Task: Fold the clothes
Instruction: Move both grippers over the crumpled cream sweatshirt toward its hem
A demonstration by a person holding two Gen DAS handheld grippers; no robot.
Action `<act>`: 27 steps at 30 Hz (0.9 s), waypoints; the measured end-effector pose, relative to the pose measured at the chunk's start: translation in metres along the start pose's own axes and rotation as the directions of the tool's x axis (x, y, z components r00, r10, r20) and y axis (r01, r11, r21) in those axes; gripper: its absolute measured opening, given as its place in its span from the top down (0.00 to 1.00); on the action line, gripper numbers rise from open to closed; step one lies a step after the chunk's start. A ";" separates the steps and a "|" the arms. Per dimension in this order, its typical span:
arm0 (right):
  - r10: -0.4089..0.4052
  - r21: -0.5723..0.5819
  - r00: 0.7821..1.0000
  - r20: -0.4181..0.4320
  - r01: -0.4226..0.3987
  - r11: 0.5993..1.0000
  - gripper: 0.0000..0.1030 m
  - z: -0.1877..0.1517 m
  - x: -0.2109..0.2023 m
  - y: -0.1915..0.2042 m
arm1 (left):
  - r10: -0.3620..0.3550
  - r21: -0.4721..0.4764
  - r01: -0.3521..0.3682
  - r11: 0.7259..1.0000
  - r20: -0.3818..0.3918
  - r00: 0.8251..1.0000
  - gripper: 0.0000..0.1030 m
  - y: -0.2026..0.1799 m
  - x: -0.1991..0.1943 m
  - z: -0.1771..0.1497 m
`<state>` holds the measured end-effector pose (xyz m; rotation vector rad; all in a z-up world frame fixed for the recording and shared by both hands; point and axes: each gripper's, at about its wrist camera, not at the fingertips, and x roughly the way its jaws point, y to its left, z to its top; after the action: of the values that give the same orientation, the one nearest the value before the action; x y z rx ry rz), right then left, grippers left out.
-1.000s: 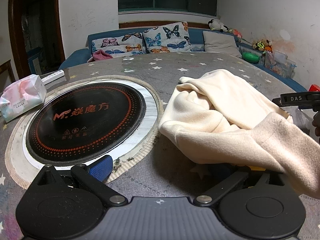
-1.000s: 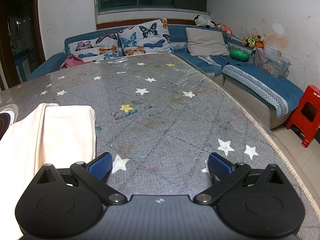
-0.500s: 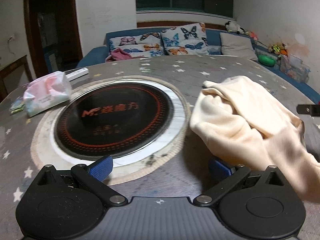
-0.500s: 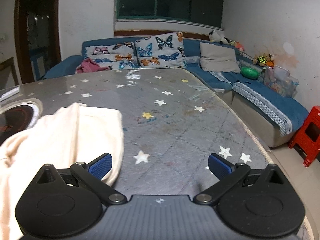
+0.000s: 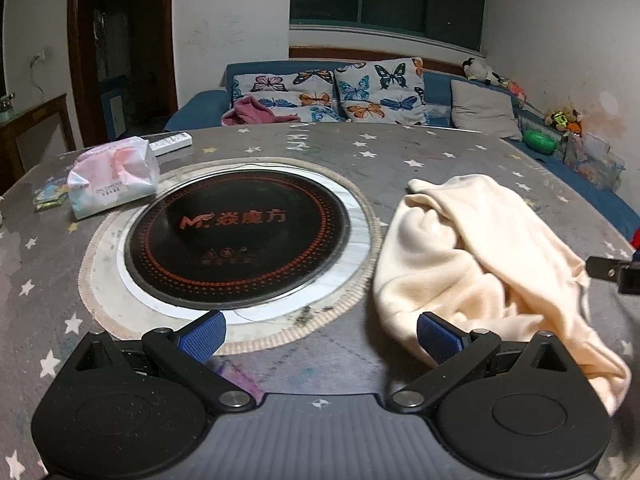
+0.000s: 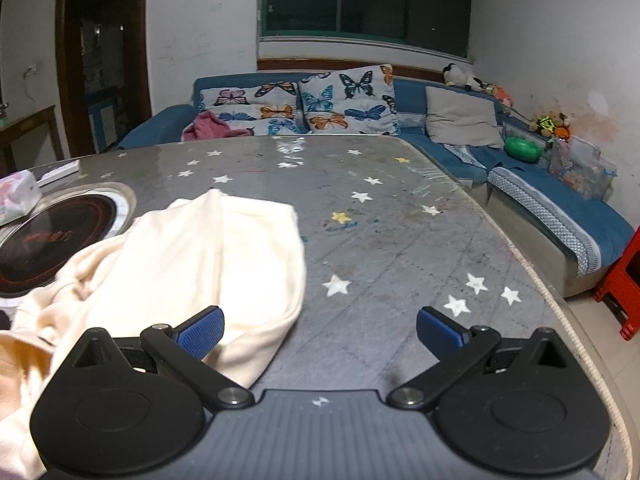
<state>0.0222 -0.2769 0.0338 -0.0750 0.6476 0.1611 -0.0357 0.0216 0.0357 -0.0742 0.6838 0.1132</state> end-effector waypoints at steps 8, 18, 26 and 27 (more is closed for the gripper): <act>0.031 0.000 0.999 -0.006 -0.031 1.000 0.00 -0.011 -0.017 0.011 | -0.020 0.013 0.021 1.000 -0.008 1.000 0.00 -0.014 -0.010 -0.002; 0.066 -0.010 0.998 -0.019 -0.066 0.998 0.00 -0.024 -0.038 0.021 | -0.024 0.023 0.024 0.999 -0.012 1.000 0.00 -0.022 -0.021 -0.007; 0.080 -0.017 0.996 -0.027 -0.081 0.997 0.00 -0.032 -0.045 0.028 | -0.022 0.032 0.022 0.999 -0.011 1.000 0.00 -0.027 -0.028 -0.010; 0.081 -0.019 0.996 -0.027 -0.082 0.996 0.00 -0.033 -0.046 0.029 | -0.022 0.033 0.022 0.999 -0.011 1.000 0.00 -0.027 -0.028 -0.010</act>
<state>-0.0388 -0.2584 0.0352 -0.0704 0.6753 0.2455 -0.0607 -0.0087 0.0464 -0.0507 0.6950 0.0805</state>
